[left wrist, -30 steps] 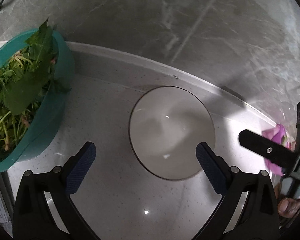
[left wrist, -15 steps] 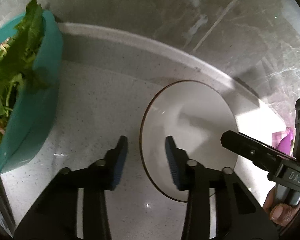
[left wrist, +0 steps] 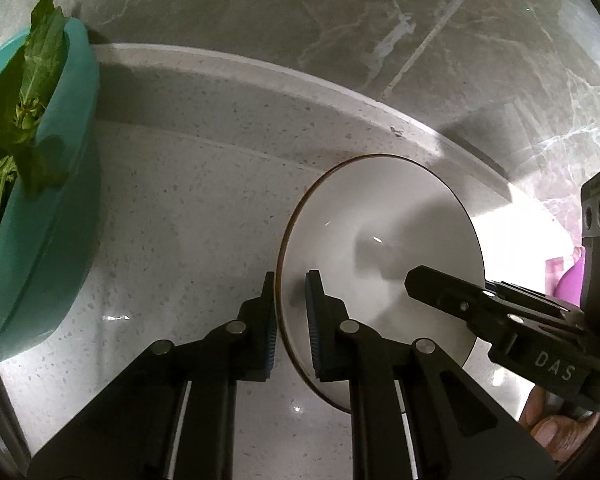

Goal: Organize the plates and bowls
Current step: 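Close both grippers on the red-rimmed bowl rim and lift it, then carry the red-rimmed bowl over and lower it into the white bowl, then open both grippers to release the red-rimmed bowl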

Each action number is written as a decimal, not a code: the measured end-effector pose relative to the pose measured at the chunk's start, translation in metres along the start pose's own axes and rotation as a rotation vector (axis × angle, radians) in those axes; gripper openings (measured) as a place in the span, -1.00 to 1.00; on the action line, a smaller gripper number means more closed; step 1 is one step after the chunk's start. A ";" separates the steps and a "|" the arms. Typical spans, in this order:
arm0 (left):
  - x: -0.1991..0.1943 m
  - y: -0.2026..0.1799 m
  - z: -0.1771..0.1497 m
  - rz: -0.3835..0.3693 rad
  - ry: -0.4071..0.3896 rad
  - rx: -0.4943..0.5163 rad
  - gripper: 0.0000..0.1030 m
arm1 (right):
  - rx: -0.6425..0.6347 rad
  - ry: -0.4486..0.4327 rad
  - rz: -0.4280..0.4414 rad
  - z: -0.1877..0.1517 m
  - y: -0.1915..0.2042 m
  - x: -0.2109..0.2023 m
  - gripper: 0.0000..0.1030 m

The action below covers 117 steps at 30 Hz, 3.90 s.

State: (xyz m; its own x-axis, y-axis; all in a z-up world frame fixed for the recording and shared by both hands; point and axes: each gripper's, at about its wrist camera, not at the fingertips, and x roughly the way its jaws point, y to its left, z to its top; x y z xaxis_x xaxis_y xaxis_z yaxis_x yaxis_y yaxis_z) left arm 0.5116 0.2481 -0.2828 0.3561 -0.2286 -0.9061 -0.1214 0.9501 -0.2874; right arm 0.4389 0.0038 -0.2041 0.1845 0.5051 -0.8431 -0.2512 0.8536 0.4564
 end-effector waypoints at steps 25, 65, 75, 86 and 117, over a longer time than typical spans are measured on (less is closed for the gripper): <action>-0.097 -0.127 -0.073 -0.138 -0.055 0.233 -0.80 | 0.054 -0.155 -0.071 -0.080 -0.007 -0.148 -0.66; -0.111 -0.335 -0.412 -0.194 0.194 0.597 -0.77 | 0.335 -0.191 -0.104 -0.374 -0.163 -0.297 -0.65; -0.094 -0.342 -0.412 -0.167 0.194 0.588 -0.77 | 0.337 -0.157 -0.114 -0.375 -0.171 -0.283 -0.68; -0.097 -0.334 -0.402 -0.227 0.159 0.540 -0.58 | 0.361 -0.109 -0.124 -0.374 -0.177 -0.268 -0.79; -0.126 -0.296 -0.378 -0.300 0.092 0.430 0.01 | 0.208 -0.002 -0.330 -0.348 -0.147 -0.254 -0.25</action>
State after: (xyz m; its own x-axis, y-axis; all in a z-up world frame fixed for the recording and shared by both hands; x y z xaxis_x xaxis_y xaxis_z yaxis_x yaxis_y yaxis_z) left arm 0.1526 -0.0844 -0.2012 0.2320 -0.5033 -0.8324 0.3714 0.8367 -0.4024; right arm 0.0980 -0.2946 -0.1564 0.2247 0.1986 -0.9540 0.0203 0.9778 0.2084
